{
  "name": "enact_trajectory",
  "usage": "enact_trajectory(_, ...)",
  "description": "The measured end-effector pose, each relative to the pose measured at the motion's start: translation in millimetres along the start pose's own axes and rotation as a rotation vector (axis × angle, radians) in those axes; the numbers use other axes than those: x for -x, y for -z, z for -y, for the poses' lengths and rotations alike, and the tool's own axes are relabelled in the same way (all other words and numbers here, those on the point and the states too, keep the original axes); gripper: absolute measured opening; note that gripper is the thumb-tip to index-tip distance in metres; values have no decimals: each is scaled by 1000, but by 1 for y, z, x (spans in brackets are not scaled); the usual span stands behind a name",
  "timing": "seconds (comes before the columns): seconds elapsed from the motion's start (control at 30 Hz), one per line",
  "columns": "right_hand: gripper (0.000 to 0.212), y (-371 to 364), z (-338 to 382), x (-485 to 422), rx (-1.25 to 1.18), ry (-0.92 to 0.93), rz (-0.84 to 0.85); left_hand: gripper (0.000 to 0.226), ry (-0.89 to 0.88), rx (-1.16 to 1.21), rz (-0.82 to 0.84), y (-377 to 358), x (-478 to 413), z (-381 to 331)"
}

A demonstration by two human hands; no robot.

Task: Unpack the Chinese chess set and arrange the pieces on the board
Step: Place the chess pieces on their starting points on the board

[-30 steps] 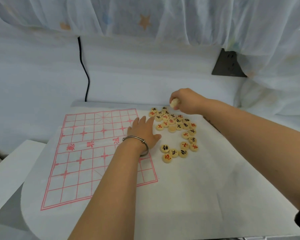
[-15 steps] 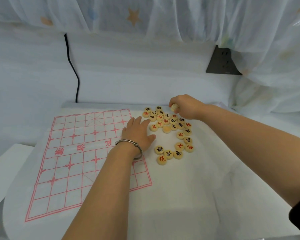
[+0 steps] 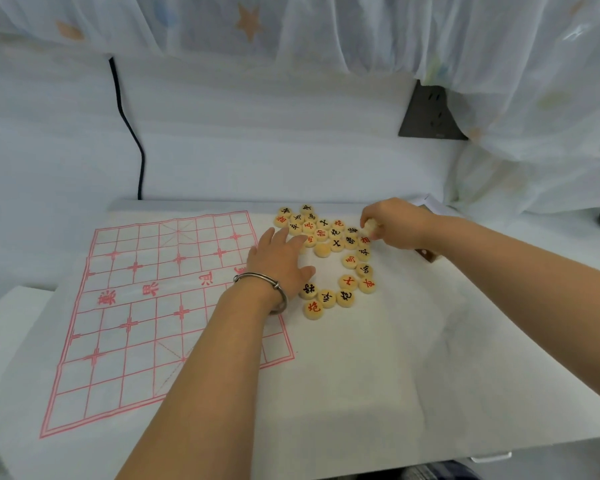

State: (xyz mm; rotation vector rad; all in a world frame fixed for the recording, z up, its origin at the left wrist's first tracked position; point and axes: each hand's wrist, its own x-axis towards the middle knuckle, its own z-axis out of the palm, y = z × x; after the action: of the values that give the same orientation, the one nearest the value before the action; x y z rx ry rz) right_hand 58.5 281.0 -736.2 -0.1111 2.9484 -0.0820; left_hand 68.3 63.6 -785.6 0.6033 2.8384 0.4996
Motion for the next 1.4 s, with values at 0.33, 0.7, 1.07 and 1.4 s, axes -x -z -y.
enact_trajectory(0.33, 35, -14, 2, 25, -59, 81, -33, 65, -35, -45, 36, -2, 1, -8)
enact_trajectory(0.7, 21, -29, 18, 36, 46, 107, 110, 125, -27, -173, 265, 4, 12, 5)
enact_trajectory(1.07, 30, -4, 45, -20, -37, 104, -107, 125, 52, -113, 140, -2, 7, 18)
enact_trajectory(1.4, 29, -3, 67, -60, -58, 89, -24, 120, 108, -93, 155, 4, 6, 23)
